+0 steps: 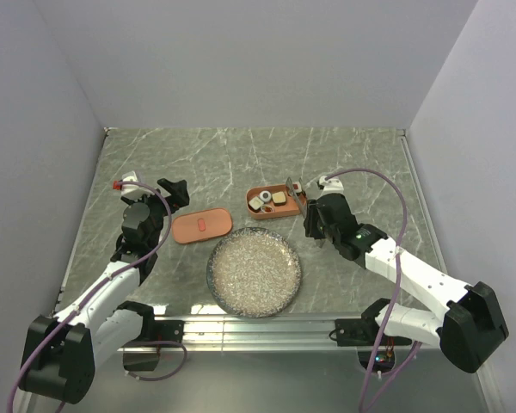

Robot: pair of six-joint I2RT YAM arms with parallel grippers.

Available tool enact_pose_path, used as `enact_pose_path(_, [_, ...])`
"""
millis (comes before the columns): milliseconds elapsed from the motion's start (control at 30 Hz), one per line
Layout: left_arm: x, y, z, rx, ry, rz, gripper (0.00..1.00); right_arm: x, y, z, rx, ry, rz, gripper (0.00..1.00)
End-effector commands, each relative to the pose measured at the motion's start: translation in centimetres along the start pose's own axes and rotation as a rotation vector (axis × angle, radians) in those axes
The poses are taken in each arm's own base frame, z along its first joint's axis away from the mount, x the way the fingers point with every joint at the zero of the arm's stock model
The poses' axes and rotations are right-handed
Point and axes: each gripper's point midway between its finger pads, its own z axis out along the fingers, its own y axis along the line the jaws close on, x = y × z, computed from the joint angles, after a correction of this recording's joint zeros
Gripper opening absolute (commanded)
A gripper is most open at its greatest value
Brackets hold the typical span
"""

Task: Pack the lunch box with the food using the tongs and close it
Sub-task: Place the food into the lunch box

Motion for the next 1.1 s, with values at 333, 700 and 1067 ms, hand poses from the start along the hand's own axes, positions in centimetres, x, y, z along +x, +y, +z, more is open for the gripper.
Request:
enact_pose_path(333, [-1.6, -1.1, -0.3, 0.05, -0.059, -0.028, 0.99, 1.0, -0.3, 1.3, 0.033, 0.037, 0.012, 0.25])
enact_pose_path(700, [-1.6, -1.1, -0.3, 0.049, -0.057, -0.029, 1.0, 1.1, -0.5, 1.6, 0.052, 0.045, 0.007, 0.34])
enact_pose_path(1067, [-1.5, -1.1, -0.2, 0.049, -0.054, -0.027, 1.0, 1.0, -0.3, 1.5, 0.039, 0.04, 0.007, 0.43])
